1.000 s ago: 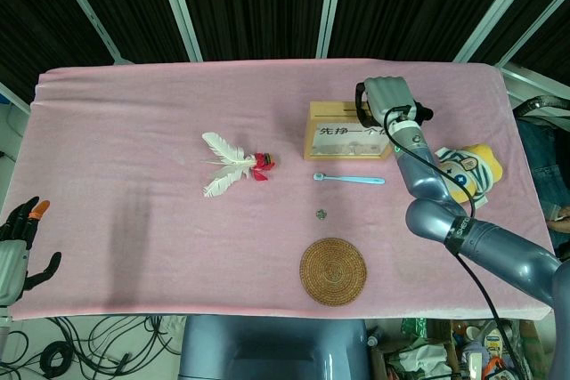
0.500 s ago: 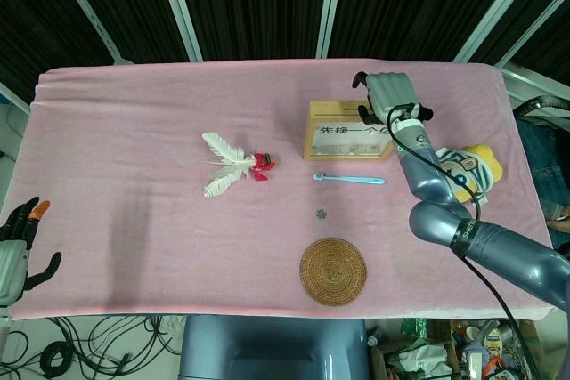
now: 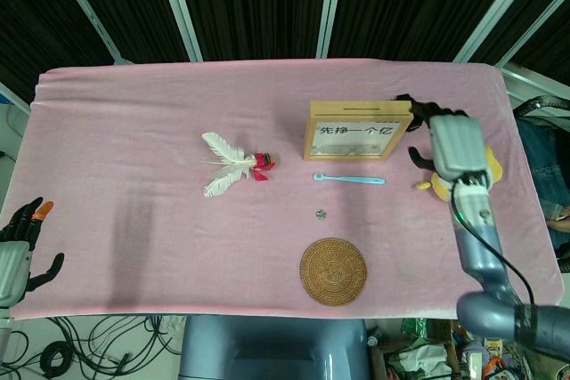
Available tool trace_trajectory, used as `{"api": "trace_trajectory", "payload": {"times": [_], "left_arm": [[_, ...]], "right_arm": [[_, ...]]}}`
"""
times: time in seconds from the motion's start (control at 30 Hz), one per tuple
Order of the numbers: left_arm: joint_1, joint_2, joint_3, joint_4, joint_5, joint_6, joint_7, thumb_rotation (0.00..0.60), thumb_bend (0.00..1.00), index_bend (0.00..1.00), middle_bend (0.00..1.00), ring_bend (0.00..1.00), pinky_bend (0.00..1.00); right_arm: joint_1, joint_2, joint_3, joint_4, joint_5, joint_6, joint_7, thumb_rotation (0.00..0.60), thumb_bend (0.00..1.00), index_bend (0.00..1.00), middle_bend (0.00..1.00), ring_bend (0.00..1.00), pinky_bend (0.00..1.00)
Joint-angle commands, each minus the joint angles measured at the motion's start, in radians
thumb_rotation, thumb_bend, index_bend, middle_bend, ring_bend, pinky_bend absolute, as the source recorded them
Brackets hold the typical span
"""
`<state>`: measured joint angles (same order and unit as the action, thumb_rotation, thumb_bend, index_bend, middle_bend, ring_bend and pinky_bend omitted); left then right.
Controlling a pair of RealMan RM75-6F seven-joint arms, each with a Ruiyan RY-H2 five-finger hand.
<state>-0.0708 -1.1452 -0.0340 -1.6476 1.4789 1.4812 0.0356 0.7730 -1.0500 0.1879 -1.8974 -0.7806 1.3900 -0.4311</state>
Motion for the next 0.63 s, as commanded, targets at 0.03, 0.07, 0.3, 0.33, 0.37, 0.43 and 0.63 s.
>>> {"api": "trace_trajectory", "payload": {"times": [0.03, 0.07, 0.3, 0.33, 0.37, 0.43, 0.63], "left_arm": [[0.001, 0.0, 0.001, 0.001, 0.006, 0.005, 0.003, 0.6, 0.35, 0.01, 0.0, 0.0, 0.21], [0.001, 0.0, 0.002, 0.002, 0.011, 0.008, 0.005, 0.6, 0.35, 0.01, 0.0, 0.0, 0.21], [0.001, 0.0, 0.005, 0.016, 0.061, 0.044, 0.024, 0.6, 0.35, 0.01, 0.0, 0.0, 0.01], [0.0, 0.003, 0.006, 0.015, 0.074, 0.05, 0.026, 0.6, 0.35, 0.01, 0.0, 0.0, 0.0], [0.0, 0.005, 0.008, 0.014, 0.082, 0.053, 0.027, 0.6, 0.35, 0.01, 0.0, 0.0, 0.0], [-0.001, 0.011, 0.013, 0.016, 0.109, 0.065, 0.034, 0.6, 0.35, 0.01, 0.0, 0.0, 0.0], [0.002, 0.03, 0.033, -0.007, 0.157, 0.079, 0.043, 0.6, 0.35, 0.01, 0.0, 0.0, 0.0]], "right_arm": [[-0.272, -0.021, -0.231, -0.108, -0.266, 0.264, -0.012, 0.6, 0.17, 0.27, 0.2, 0.32, 0.27], [-0.314, -0.049, -0.267, -0.08, -0.314, 0.298, -0.007, 0.6, 0.17, 0.27, 0.19, 0.31, 0.26], [-0.497, -0.204, -0.362, 0.165, -0.471, 0.378, 0.11, 0.6, 0.16, 0.24, 0.13, 0.24, 0.22], [-0.501, -0.209, -0.362, 0.182, -0.477, 0.364, 0.112, 0.6, 0.16, 0.24, 0.12, 0.24, 0.22], [-0.501, -0.206, -0.362, 0.189, -0.483, 0.355, 0.107, 0.6, 0.15, 0.23, 0.12, 0.23, 0.21], [-0.509, -0.211, -0.342, 0.213, -0.497, 0.362, 0.089, 0.6, 0.15, 0.23, 0.11, 0.23, 0.21], [-0.529, -0.231, -0.307, 0.25, -0.517, 0.329, 0.101, 0.6, 0.15, 0.23, 0.11, 0.23, 0.21]]}}
